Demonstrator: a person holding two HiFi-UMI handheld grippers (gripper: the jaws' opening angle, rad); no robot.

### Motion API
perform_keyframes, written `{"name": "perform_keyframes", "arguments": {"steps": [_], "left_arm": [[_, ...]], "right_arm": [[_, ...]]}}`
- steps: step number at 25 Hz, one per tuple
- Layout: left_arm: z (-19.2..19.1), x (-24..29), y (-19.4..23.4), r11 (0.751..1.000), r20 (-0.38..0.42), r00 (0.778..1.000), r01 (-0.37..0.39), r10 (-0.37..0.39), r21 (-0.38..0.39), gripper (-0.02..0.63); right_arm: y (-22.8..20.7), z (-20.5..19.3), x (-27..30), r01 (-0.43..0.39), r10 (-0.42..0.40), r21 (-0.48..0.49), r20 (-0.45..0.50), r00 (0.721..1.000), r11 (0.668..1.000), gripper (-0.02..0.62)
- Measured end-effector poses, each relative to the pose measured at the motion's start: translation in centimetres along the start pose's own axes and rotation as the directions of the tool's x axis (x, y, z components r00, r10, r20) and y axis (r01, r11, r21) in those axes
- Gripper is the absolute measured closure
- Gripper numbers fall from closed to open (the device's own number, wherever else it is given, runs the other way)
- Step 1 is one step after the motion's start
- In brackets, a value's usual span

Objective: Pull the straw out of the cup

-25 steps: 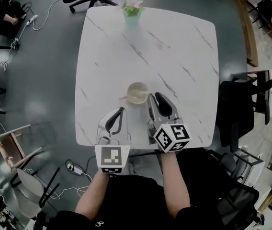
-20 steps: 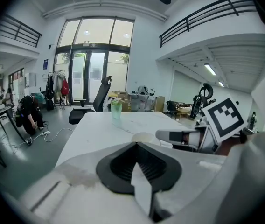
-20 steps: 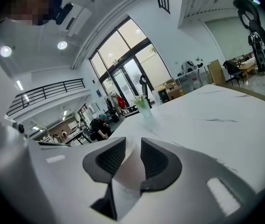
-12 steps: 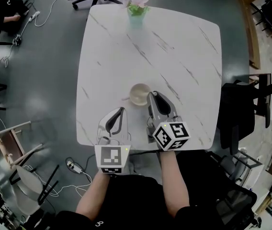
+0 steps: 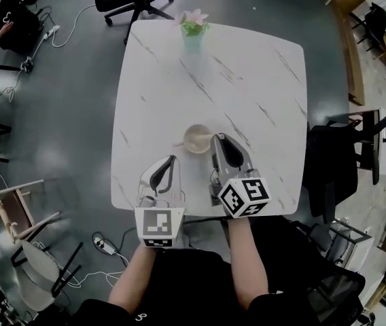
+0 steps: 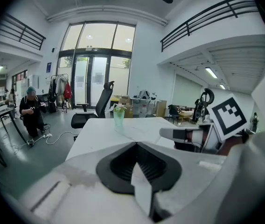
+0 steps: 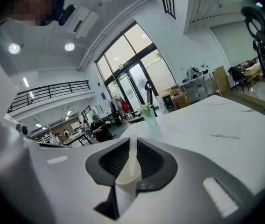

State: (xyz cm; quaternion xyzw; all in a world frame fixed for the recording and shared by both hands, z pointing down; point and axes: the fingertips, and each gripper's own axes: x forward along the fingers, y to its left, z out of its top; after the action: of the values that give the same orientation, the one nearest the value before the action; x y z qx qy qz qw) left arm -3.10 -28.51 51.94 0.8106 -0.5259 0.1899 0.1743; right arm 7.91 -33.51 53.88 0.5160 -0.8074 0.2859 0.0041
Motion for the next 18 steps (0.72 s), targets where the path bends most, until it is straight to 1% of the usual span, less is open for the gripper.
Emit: {"name": "perform_keyframes", "arguments": {"steps": [5,10,15,18], "left_arm": [[1.8,-1.2,0.2,1.000,0.043,0.999,-0.012,0.012,0.007,0.606],[4.0,-2.7,0.3,1.000,0.100,0.995,-0.023,0.021,0.019,0.604],[5.9,-4.2,0.1,0.999,0.157,0.987,-0.035,0.029,0.037,0.606],[6.7,-5.3,-0.2,0.998,0.187,0.982,-0.041,0.031,0.049,0.605]], "right_arm": [[1.9,2.7,-1.7,-0.028,0.030,-0.077,0.033,0.999,0.997,0.545],[4.0,5.5,-4.0,-0.041,0.054,-0.159,0.075,0.996,0.986,0.545],[6.5,7.8,-6.3,-0.044,0.077,-0.247,0.125,0.989,0.968,0.546],[7.8,8.7,-7.9,-0.030,0.079,-0.302,0.151,0.985,0.953,0.546]]}}
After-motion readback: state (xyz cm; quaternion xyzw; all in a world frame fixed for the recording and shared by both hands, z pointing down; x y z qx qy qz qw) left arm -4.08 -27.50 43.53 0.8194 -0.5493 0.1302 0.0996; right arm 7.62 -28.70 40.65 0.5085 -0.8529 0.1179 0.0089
